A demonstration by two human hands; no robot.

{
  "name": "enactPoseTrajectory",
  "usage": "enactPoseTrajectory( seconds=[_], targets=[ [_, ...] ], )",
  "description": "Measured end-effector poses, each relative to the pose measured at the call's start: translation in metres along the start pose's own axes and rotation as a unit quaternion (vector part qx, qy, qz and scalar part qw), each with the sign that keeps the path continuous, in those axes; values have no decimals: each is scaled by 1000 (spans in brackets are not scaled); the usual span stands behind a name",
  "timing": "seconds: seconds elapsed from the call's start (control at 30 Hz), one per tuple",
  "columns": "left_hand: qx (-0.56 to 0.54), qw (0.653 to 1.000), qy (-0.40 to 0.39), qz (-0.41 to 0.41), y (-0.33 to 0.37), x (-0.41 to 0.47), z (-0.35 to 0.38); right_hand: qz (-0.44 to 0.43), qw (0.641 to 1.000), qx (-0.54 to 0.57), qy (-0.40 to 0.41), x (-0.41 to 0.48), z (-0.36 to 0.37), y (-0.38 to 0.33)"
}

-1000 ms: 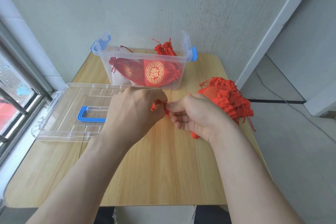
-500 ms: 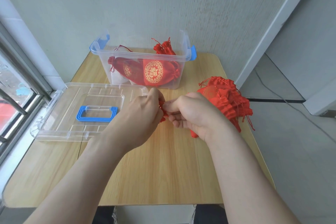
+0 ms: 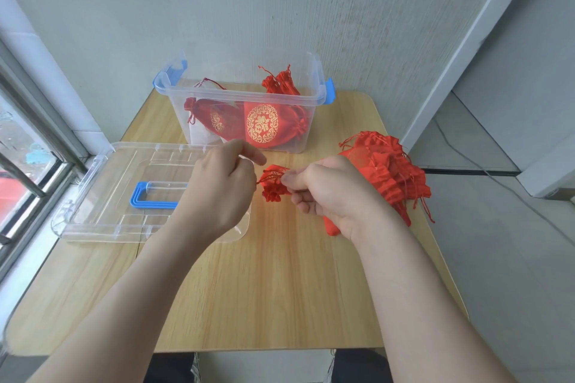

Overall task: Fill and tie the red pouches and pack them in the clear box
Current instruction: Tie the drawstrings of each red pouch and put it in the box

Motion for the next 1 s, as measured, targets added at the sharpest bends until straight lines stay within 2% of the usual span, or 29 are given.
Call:
enactPoseTrajectory(
  seconds=[0.07, 0.2, 0.5, 0.63, 0.77, 1.0],
  targets=[
    [-16, 999, -23, -25, -4, 0, 4, -3, 1000, 4, 0, -1, 0, -1],
    [13, 997, -78, 8, 0, -5, 22, -10, 1000, 17, -19, -4, 5, -3],
    [104, 993, -27, 44, -7, 5, 16, -59, 997, 13, -47, -16, 8, -16],
    [147, 987, -35, 59, -8, 6, 16, -111, 989, -102, 5, -16, -2, -27],
    [171, 982, -35, 70, -5, 4, 18, -153, 960, -225, 64, -18, -1, -34],
    [196, 976, -50, 76, -8, 4, 19, -216, 910, -348, 61, -23, 13, -40]
  ],
)
Point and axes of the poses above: each hand's wrist, its own x-axis towards the middle knuckle, its own z-axis out of the palm, y = z × x, the point moved 10 cm from there along x, towards the middle knuckle, and after that the axes turned 2 degrees about -z, right-handed, at the moved point
